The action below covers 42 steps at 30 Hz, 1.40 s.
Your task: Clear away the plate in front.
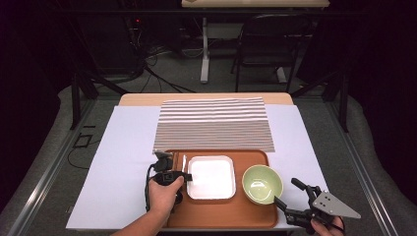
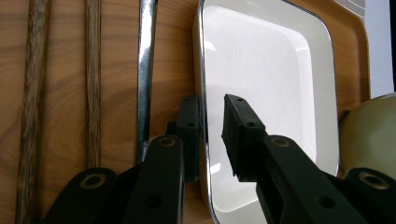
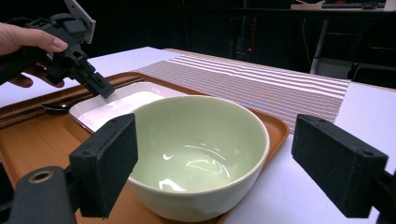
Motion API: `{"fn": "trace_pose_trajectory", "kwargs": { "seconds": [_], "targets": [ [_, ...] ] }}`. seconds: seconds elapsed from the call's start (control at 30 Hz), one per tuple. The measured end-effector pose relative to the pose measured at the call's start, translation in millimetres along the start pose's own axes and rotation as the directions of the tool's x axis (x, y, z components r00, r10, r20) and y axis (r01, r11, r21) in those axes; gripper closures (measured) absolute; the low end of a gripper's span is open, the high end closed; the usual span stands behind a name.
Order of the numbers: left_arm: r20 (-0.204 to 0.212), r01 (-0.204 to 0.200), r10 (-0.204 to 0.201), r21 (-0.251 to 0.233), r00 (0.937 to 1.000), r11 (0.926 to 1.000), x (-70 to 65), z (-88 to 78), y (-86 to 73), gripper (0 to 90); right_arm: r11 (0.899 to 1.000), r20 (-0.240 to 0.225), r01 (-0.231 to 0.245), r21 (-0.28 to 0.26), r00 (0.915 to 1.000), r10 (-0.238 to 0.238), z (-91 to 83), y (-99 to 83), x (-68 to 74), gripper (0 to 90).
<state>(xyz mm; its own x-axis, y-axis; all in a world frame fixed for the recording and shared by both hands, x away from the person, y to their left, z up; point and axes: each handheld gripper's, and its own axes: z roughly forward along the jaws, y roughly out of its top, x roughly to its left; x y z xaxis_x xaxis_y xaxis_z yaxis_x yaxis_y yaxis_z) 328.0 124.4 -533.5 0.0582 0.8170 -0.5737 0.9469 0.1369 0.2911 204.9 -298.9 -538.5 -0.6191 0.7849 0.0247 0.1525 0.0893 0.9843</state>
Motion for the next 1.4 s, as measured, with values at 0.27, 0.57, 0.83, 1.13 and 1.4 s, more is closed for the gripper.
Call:
{"fn": "trace_pose_trajectory", "kwargs": {
  "seconds": [0.27, 0.57, 0.83, 1.13, 1.4],
  "targets": [
    [-0.012, -0.062, 0.062, -0.018, 0.998, 0.9979, -6.0, -8.7, 3.1, 67.6, 1.0, 0.001, -0.001, 0.0, 1.0, 0.001, 0.1, -0.2, -0.4, 14.2],
    [-0.024, -0.145, 0.144, -0.092, 0.9894, 0.9851, -9.7, -21.6, 7.8, 57.8, 1.0, 0.002, 0.0, -0.004, 1.0, 0.0, -0.2, -0.1, -0.5, 14.2],
    [-0.092, -0.222, 0.208, -0.188, 0.9738, 0.9567, -0.6, -34.5, 11.0, 47.7, 1.0, 0.016, -0.009, -0.006, 0.9998, 0.009, -2.1, -0.8, -3.8, 14.2],
    [-0.235, -0.413, 0.358, -0.264, 0.904, 0.8715, 15.3, -50.0, 14.9, 45.1, 1.0, 0.021, -0.016, -0.005, 0.9997, 0.016, -1.5, -0.8, -3.8, 14.2],
    [-0.255, -0.464, 0.402, -0.267, 0.8794, 0.8447, 35.5, -67.2, 20.1, 45.1, 1.0, 0.02, 0.001, -0.007, 0.9998, -0.001, -1.2, 0.0, -3.4, 14.2]
  ]
}}
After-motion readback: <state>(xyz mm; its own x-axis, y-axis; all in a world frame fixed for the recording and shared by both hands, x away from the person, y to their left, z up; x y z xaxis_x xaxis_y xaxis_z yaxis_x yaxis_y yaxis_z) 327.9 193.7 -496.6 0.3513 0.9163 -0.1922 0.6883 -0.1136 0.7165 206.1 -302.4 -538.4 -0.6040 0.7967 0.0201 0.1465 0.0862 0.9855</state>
